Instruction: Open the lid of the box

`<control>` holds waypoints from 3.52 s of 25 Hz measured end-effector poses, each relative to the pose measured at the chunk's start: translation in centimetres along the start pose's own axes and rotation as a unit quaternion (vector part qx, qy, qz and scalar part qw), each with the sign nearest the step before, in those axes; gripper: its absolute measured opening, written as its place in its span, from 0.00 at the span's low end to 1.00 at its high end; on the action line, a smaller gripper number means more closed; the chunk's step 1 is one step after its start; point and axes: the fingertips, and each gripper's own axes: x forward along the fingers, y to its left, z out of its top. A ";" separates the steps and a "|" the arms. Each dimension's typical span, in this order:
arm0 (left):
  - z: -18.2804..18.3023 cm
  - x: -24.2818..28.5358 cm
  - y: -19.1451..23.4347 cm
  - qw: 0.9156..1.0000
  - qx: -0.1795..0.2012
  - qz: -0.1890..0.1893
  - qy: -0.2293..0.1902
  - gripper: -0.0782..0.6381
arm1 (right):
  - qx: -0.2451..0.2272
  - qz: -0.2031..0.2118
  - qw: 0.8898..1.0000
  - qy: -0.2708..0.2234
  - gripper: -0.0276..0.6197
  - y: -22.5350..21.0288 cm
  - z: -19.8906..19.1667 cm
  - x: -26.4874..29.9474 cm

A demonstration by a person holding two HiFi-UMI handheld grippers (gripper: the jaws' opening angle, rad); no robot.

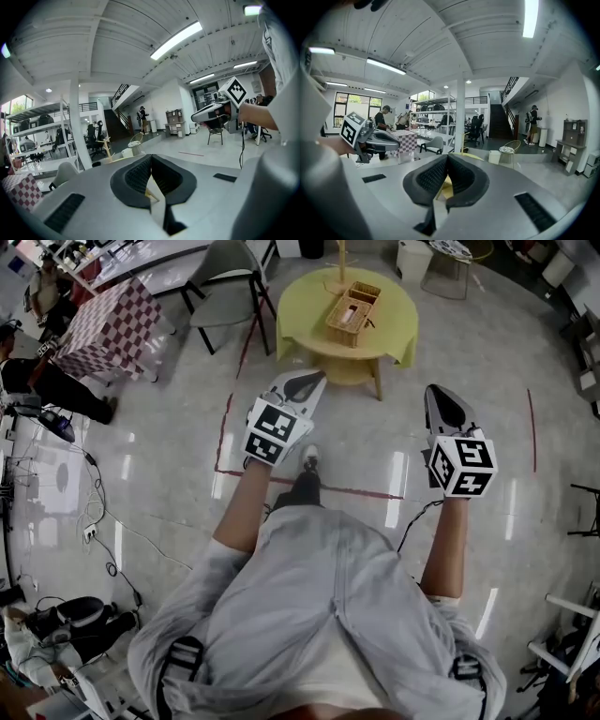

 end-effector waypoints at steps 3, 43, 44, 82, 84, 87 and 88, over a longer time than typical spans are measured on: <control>-0.3 1.6 0.9 1.000 0.000 -0.007 0.000 0.15 | -0.008 -0.009 1.000 0.011 0.08 -0.9 -0.5 1.5; -2.6 26.9 27.5 0.992 -0.054 -0.113 -0.001 0.15 | 0.007 -0.076 0.990 0.117 0.08 -9.6 1.3 34.3; -2.8 27.3 27.7 0.991 -0.070 -0.114 0.000 0.15 | 0.008 -0.074 0.989 0.125 0.08 -9.9 0.9 34.8; -18.3 36.7 25.9 0.956 -0.242 -0.008 0.168 0.15 | -0.019 0.200 0.912 0.358 0.20 -13.5 -23.9 49.8; -18.9 36.5 25.9 0.952 -0.252 0.000 0.172 0.15 | -0.017 0.214 0.907 0.362 0.21 -13.2 -24.8 50.2; -20.0 35.9 26.1 0.947 -0.266 0.014 0.181 0.15 | -0.029 0.233 0.900 0.368 0.21 -12.8 -25.7 50.3; -20.3 35.7 26.3 0.945 -0.269 0.020 0.184 0.15 | -0.032 0.234 0.898 0.370 0.21 -12.7 -25.9 50.4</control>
